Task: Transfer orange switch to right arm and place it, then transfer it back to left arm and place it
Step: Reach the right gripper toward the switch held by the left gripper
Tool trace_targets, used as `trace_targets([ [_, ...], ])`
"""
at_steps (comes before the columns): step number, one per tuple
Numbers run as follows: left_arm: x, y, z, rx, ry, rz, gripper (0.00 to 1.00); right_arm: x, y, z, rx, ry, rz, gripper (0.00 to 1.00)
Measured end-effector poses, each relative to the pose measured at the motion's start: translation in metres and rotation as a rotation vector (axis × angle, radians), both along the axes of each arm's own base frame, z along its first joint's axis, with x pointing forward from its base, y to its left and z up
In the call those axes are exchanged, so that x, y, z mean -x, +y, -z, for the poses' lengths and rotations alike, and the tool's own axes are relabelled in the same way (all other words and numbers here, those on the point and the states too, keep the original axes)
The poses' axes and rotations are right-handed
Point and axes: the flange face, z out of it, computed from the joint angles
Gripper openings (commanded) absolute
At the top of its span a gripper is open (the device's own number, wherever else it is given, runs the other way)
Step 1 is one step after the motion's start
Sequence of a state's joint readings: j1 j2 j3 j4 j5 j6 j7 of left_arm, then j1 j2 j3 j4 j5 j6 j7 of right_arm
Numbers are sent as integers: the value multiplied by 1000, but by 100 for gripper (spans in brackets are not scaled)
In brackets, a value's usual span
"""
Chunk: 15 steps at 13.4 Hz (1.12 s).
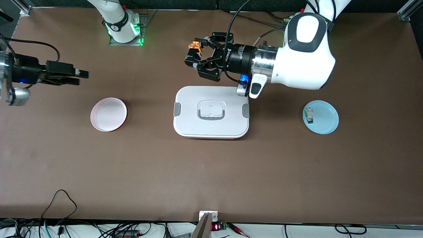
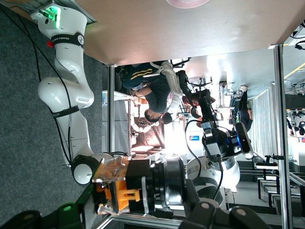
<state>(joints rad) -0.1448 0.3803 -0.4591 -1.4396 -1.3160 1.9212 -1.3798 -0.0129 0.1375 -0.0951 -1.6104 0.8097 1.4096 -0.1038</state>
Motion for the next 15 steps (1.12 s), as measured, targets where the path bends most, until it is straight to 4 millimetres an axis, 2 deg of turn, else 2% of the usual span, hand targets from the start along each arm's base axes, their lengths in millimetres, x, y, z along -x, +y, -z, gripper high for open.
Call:
trace_targets([
  [3,-1,0,-1,1,3,-5,2,0,41,8,-169,19,0,100],
  [7,-3,3,-2,1,3,-12,2,-1,92,7,-370,32,6,100],
  [12,-5,5,-2,1,6,-16,2,-1,158,11,-499,12,35,100],
  [15,-5,5,-2,2,7,-16,2,4,196,20,-610,9,83,100],
])
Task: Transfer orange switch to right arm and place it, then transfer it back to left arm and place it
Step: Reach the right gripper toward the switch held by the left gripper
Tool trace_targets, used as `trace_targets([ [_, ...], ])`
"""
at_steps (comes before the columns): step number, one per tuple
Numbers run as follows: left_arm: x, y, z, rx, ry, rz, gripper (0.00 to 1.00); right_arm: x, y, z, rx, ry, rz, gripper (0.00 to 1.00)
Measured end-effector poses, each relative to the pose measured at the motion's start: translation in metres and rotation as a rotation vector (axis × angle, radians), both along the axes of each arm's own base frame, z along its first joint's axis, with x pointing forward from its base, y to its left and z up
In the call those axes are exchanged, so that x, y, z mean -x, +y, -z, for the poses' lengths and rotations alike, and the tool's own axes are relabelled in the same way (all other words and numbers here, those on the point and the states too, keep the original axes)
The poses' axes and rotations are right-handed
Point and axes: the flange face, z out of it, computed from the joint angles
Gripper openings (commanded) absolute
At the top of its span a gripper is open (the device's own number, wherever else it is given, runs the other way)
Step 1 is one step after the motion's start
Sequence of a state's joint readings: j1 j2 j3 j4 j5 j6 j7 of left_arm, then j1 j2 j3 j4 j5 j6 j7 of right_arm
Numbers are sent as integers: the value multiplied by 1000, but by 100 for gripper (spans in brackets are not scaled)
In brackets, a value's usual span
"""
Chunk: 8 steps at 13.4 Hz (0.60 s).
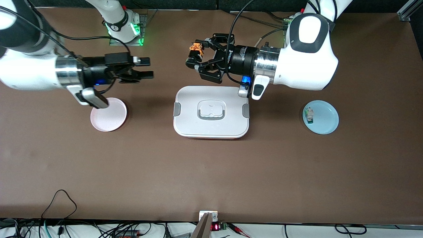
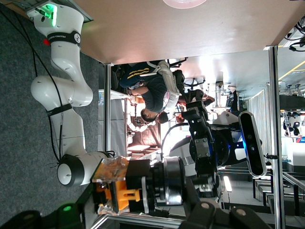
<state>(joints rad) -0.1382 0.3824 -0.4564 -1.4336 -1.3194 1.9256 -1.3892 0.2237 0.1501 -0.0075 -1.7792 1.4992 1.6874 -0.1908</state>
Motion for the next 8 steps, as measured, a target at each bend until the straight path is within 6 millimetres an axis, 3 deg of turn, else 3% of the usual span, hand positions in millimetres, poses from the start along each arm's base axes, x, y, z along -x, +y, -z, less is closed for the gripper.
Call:
trace_targets([
  [4,-1,0,0,0,1,-1,1,6,36,1,-41,-23,42,100],
  [8,-2,2,1,0,2,-4,1,11,56,-2,-54,-37,75,100],
])
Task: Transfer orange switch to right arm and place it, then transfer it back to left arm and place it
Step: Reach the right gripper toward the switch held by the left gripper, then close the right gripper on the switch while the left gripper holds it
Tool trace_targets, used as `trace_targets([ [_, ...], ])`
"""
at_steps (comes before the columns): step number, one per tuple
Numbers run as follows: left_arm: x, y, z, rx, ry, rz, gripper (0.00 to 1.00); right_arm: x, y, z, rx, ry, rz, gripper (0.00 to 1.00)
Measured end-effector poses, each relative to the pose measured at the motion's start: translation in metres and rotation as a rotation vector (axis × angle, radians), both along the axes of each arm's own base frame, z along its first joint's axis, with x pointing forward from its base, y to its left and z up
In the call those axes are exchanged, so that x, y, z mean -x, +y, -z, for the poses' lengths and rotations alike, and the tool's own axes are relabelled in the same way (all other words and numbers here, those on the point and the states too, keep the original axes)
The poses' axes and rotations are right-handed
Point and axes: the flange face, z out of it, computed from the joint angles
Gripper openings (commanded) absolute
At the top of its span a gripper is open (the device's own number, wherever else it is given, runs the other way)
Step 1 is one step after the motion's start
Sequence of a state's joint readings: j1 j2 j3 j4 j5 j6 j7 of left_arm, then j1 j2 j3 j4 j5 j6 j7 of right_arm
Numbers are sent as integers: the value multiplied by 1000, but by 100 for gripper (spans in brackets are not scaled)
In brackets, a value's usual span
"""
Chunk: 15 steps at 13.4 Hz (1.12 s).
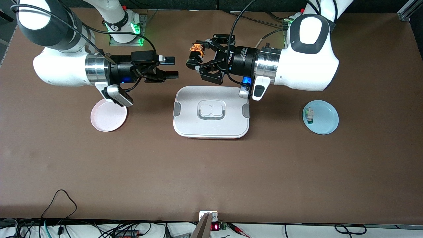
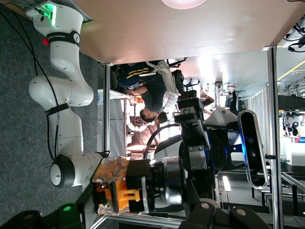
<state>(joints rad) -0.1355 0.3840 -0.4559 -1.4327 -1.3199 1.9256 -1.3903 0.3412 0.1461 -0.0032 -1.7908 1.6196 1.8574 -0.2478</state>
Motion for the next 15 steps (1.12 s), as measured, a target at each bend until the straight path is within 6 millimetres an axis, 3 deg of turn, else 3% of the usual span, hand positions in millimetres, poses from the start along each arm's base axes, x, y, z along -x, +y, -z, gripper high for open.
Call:
trace_targets([
  [7,-1,0,0,0,0,-1,1,20,43,-2,-14,14,21,99],
  [15,-1,1,0,0,0,-2,1,37,42,8,-10,41,24,94],
])
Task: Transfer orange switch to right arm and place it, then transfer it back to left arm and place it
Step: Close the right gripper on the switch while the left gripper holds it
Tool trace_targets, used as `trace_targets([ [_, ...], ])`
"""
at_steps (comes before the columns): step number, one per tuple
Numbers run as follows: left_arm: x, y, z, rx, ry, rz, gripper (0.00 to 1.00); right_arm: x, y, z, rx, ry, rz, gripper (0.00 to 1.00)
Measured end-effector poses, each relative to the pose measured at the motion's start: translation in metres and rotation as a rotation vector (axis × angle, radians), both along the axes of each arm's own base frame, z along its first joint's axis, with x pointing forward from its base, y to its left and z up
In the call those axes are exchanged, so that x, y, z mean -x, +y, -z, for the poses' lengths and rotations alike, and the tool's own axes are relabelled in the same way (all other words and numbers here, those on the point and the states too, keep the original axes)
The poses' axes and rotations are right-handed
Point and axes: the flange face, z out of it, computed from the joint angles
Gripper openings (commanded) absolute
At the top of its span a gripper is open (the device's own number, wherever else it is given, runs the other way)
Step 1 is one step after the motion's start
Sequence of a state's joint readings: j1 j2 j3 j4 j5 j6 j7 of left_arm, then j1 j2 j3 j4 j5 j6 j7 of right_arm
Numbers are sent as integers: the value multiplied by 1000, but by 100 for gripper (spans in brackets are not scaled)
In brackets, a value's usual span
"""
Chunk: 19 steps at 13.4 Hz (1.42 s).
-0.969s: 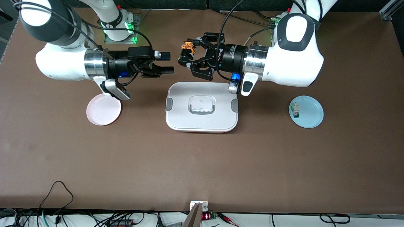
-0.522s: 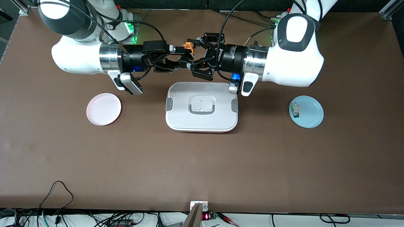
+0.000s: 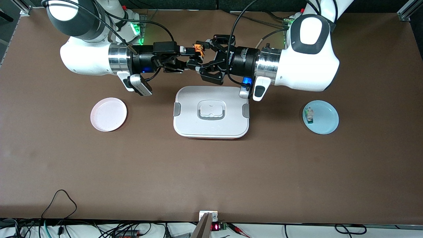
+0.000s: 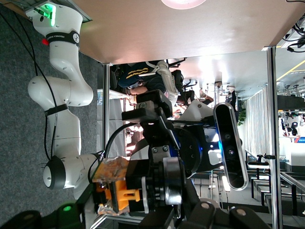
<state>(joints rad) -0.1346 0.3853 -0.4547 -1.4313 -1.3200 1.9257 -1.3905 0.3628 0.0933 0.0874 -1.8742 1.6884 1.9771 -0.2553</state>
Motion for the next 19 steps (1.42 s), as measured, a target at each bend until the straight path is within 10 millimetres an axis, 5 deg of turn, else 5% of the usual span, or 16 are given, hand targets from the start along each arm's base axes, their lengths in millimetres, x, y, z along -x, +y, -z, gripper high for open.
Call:
trace_targets([
  [7,-3,4,0,-1,0,-8,1,4,-2,-16,-36,-21,12,92],
  [12,-3,4,0,-2,4,-9,1,8,5,-10,-71,-75,18,92],
  [19,-3,4,0,-2,6,-9,1,5,8,7,-71,-150,19,78],
])
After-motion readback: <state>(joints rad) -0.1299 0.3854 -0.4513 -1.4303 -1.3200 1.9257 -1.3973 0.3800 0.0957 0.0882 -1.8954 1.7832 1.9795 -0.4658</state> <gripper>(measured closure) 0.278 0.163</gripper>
